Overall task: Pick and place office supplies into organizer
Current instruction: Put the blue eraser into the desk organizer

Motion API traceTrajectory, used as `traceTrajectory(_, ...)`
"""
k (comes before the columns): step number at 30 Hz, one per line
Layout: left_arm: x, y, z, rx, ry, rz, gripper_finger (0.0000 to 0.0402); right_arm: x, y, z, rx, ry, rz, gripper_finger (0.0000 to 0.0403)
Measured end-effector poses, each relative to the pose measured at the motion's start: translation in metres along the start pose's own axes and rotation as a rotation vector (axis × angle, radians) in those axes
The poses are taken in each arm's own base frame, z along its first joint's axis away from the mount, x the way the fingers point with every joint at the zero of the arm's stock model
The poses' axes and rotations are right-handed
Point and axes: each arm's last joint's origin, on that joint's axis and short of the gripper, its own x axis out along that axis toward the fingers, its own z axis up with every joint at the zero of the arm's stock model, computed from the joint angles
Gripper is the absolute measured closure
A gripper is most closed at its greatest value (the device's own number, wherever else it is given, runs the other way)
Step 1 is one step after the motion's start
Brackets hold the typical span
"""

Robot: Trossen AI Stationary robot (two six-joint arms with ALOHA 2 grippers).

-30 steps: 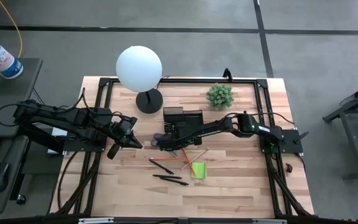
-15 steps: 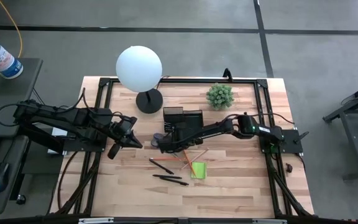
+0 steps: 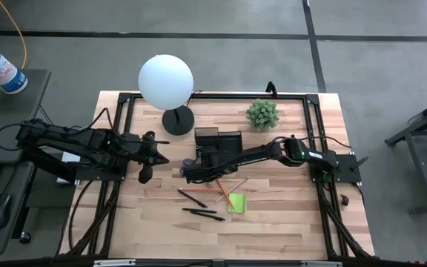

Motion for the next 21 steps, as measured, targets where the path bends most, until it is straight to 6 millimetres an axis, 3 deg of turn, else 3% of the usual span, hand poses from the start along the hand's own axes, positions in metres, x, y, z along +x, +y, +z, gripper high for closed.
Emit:
traceTrajectory(6, 0.0, 0.003, -0.002, 0.003, 0.004, 0.072, 0.0401, -0.024, -0.001, 0.005, -0.048, -0.013, -0.018, 0.0402)
traceTrajectory(13, 0.004, 0.004, -0.003, 0.011, 0.028, 0.142, 0.0401, -0.025, -0.006, 0.005, -0.114, 0.076, -0.057, 0.0397)
traceTrajectory(21, 0.018, 0.003, -0.005, 0.023, 0.095, 0.161, 0.0401, -0.022, -0.011, 0.012, -0.098, 0.084, -0.103, 0.0334)
